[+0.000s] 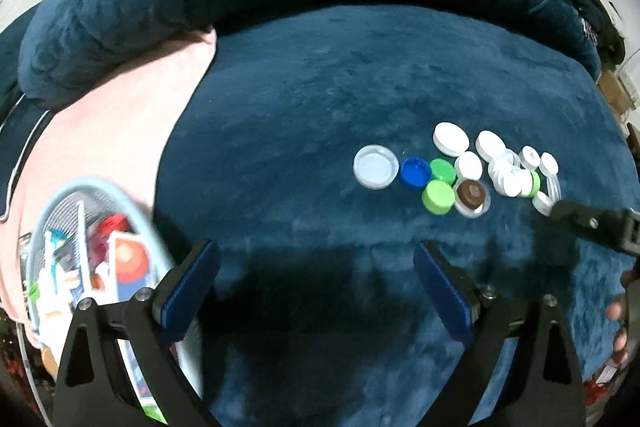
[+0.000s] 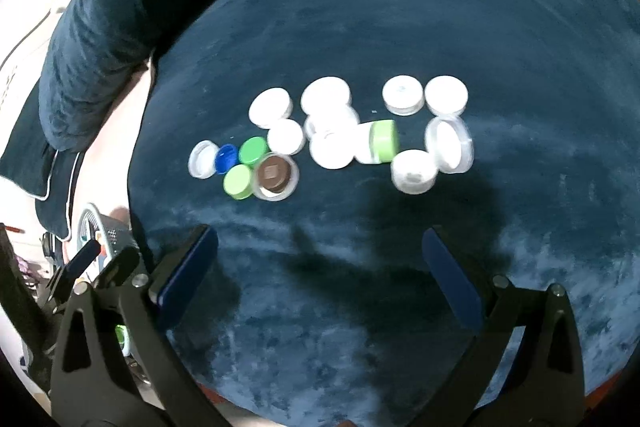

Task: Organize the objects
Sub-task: 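Move both open grippers back over the scattered caps, then grasp a clear-rimmed cap with the left gripper while the right grasps a white cap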

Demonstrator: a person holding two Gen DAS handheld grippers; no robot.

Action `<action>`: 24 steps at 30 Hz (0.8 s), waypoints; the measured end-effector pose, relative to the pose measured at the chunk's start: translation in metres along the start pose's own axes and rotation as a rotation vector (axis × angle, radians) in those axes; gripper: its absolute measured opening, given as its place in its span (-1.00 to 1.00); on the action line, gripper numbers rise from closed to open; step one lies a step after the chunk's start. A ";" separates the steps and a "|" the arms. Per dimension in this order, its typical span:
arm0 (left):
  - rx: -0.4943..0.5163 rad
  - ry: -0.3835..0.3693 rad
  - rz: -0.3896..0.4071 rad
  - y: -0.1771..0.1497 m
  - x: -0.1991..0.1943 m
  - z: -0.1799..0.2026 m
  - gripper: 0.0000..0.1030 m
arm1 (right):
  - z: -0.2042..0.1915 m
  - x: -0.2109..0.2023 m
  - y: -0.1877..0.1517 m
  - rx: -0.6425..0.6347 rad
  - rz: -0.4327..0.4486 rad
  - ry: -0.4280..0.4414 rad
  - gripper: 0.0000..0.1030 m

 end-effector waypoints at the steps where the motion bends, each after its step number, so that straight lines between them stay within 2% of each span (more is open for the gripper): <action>1: 0.003 0.001 0.003 0.004 0.005 0.003 0.90 | 0.004 -0.001 0.002 0.008 0.003 0.001 1.00; 10: 0.131 0.051 -0.019 0.019 0.065 0.035 0.90 | 0.042 -0.012 0.018 0.092 0.041 0.013 1.00; 16: 0.134 0.035 -0.007 0.030 0.088 0.039 0.90 | 0.066 -0.020 0.033 0.180 0.084 -0.001 1.00; 21: 0.135 0.017 -0.002 0.041 0.102 0.040 0.89 | 0.067 -0.019 0.039 0.188 0.088 0.008 1.00; 22: 0.133 0.011 -0.002 0.042 0.104 0.040 0.89 | 0.066 -0.019 0.040 0.181 0.088 0.006 1.00; 24: 0.134 -0.017 -0.003 0.043 0.106 0.041 0.70 | 0.066 -0.019 0.041 0.170 0.089 -0.005 1.00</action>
Point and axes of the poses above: each gripper's, at about its wrist camera, not at the fingertips, and x roughly the way its jaws point, z to its right, y to its top, the point moved 3 cm from there along x, roughly the way its jaws point, and after that the axes turned 5 degrees about y, right-handed, at the moved point
